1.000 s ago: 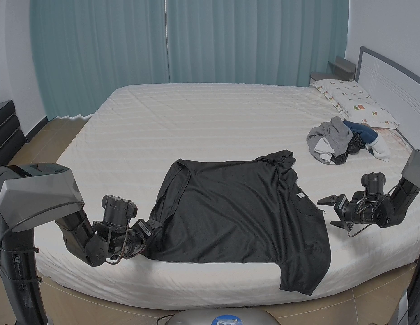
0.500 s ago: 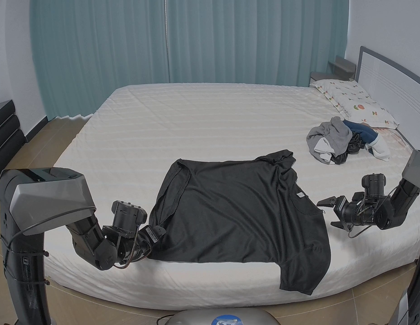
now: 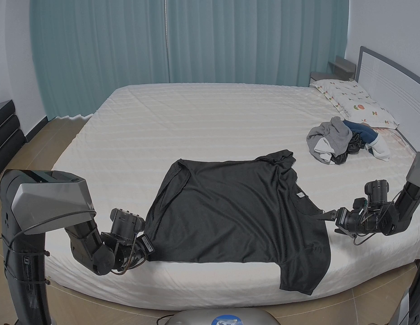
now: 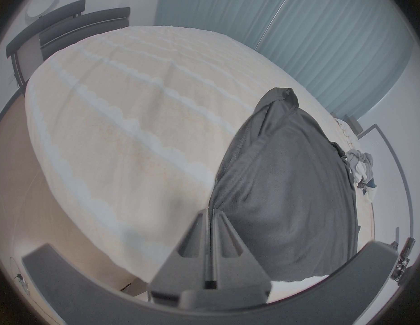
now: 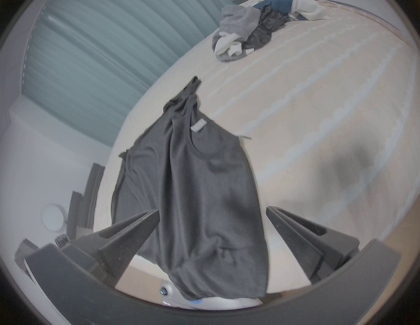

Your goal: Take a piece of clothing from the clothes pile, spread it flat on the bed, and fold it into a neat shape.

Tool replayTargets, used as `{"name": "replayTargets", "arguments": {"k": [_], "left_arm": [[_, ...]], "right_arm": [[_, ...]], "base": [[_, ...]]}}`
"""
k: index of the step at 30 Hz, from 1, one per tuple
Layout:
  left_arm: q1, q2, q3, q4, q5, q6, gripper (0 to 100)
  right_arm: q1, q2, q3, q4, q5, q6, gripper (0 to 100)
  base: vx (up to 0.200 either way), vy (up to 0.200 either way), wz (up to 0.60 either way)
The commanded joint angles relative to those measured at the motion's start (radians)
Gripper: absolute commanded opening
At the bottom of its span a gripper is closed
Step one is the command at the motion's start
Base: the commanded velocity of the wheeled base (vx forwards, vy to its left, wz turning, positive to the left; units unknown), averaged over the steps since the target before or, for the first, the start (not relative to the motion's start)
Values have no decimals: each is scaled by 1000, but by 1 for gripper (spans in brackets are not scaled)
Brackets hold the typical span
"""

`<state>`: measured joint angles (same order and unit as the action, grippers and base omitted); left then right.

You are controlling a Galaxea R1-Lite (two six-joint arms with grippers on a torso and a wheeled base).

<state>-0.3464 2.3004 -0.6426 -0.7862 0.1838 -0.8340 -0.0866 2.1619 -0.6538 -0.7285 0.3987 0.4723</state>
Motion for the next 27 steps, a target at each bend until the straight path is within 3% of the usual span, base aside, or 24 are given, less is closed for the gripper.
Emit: {"name": "replayTargets", "arguments": {"k": [1,7,27], "left_arm": [[3,-36,54,5,13,3,0],[3,-84,83,91,11,15,0],[14,-93,90,150,11,46,0]], "right_arm": [[-4,-8,49,41,-1,-70,100],[-9,-7,63,116,0,-178,100],[30,104,5,104,3,-167,100]], "base": [[0,0,0],[0,0,0],[0,0,0]]}}
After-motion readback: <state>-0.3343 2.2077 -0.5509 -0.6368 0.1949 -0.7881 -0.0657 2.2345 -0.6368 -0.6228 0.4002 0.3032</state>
